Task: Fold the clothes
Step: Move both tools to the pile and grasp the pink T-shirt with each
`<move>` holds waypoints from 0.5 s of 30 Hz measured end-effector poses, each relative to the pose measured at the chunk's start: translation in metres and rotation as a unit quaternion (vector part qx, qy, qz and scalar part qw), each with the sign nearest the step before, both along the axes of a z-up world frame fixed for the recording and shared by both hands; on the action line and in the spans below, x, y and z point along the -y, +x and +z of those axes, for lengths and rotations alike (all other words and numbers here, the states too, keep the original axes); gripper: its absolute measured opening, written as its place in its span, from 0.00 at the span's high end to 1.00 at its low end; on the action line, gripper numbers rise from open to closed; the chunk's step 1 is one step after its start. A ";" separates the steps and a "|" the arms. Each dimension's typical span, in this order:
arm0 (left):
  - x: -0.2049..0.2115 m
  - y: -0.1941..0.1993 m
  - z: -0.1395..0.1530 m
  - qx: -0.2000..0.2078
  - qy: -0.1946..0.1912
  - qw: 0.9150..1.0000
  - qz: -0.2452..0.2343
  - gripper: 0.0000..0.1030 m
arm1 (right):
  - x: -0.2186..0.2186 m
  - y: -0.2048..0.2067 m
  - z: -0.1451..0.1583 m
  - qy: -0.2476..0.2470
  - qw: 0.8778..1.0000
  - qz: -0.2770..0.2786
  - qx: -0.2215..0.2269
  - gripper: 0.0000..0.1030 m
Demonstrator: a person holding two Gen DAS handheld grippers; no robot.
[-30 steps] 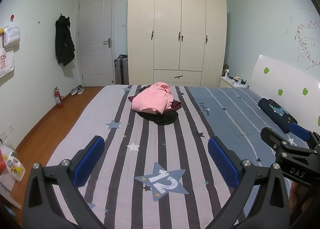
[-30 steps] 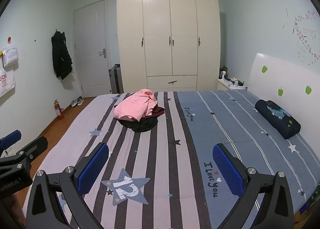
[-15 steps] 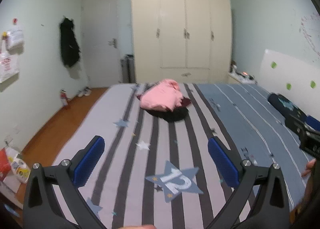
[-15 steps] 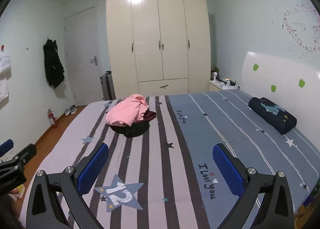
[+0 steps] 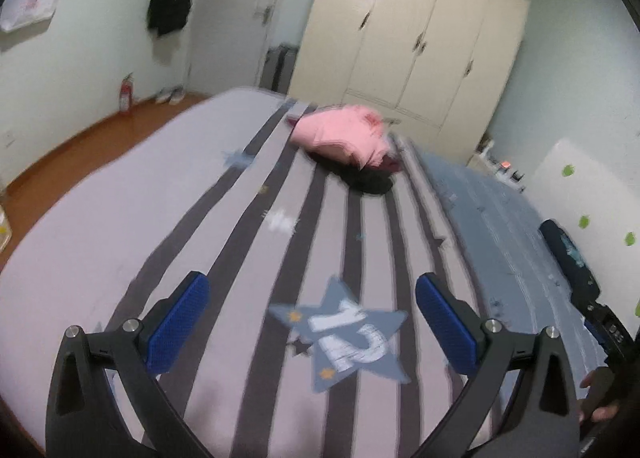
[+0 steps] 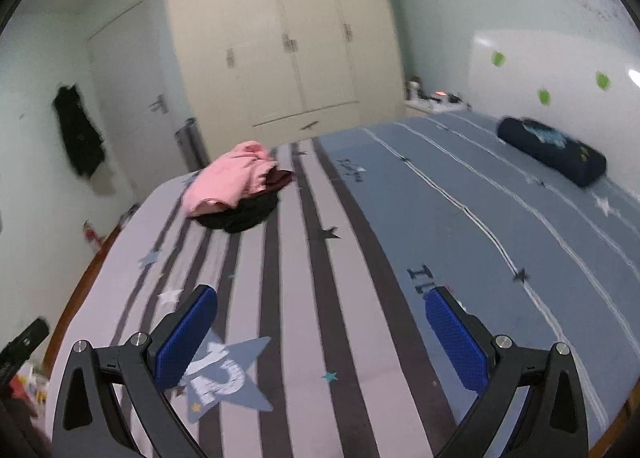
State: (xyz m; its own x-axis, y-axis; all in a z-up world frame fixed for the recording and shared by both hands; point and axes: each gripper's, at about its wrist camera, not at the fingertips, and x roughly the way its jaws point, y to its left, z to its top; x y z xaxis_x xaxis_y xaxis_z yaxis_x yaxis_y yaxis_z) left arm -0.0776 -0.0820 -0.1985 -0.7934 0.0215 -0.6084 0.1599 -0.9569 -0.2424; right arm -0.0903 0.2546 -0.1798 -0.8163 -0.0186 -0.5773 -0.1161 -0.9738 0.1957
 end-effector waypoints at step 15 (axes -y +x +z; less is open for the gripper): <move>0.013 -0.063 -0.054 0.028 0.004 1.000 -0.010 0.01 | 0.019 -0.054 -0.075 0.031 0.994 0.041 0.096 0.00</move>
